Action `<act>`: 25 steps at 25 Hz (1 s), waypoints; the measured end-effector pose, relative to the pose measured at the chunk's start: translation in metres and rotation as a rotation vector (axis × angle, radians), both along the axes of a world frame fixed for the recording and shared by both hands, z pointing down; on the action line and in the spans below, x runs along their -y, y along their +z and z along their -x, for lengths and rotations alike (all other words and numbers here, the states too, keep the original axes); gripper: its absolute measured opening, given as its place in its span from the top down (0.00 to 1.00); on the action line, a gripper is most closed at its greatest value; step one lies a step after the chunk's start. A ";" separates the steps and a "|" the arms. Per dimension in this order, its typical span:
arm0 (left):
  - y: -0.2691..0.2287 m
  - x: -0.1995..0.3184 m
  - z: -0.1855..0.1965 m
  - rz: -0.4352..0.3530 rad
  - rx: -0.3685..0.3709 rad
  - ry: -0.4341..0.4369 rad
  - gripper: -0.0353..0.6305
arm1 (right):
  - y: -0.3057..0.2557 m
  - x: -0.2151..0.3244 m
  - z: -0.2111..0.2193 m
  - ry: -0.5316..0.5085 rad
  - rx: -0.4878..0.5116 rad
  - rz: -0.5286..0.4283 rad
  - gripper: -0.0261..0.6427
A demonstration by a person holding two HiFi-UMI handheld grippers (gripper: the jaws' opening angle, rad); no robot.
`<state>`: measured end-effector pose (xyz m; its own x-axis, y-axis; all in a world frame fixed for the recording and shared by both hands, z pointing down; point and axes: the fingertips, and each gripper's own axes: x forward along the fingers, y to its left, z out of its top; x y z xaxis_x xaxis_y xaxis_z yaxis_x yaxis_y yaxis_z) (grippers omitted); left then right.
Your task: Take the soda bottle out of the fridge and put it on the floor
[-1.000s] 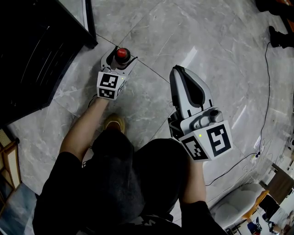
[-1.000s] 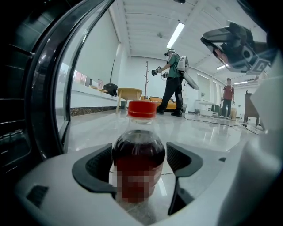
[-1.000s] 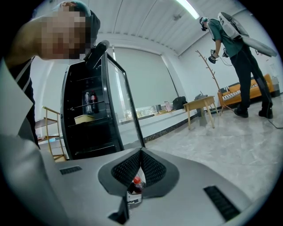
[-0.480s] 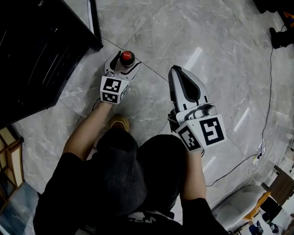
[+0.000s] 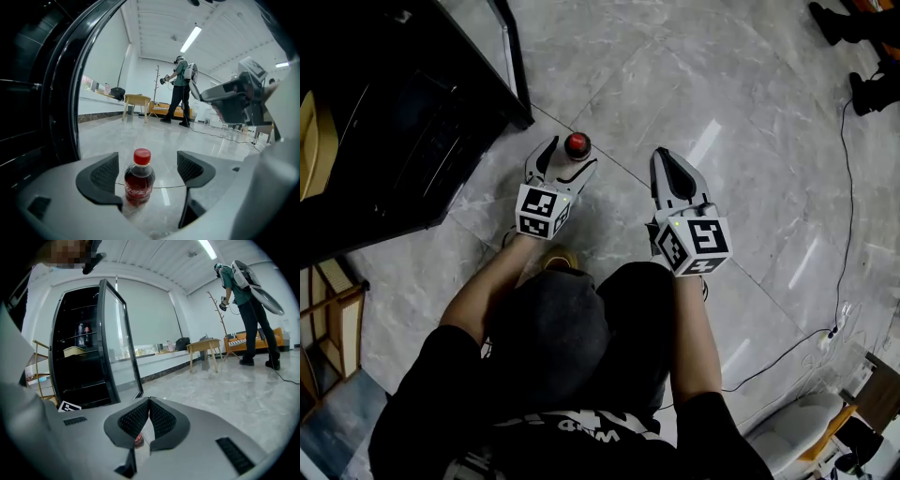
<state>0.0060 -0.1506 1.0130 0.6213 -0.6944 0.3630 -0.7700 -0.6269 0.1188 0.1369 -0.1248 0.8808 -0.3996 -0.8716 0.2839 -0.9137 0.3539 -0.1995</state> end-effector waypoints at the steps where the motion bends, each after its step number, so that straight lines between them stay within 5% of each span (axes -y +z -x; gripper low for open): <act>1: -0.004 -0.001 0.000 0.002 0.000 0.002 0.37 | 0.002 0.001 0.000 -0.002 -0.001 0.004 0.93; 5: -0.017 -0.005 0.003 0.006 -0.004 0.002 0.41 | 0.010 0.004 0.004 -0.021 -0.006 0.020 0.93; 12: -0.028 -0.016 0.005 0.015 0.026 0.027 0.93 | 0.019 0.004 0.001 -0.009 0.017 0.051 0.93; 18: -0.067 -0.004 0.001 0.034 0.013 0.047 0.94 | -0.008 0.010 -0.003 0.038 0.058 0.052 0.93; 25: -0.209 0.004 0.014 0.041 0.010 0.041 0.94 | -0.113 0.006 0.018 0.038 0.068 0.082 0.93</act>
<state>-0.0085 -0.1550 0.8035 0.6451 -0.6526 0.3975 -0.7450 -0.6527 0.1376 0.1187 -0.1310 0.7675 -0.3872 -0.8616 0.3283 -0.9096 0.2988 -0.2885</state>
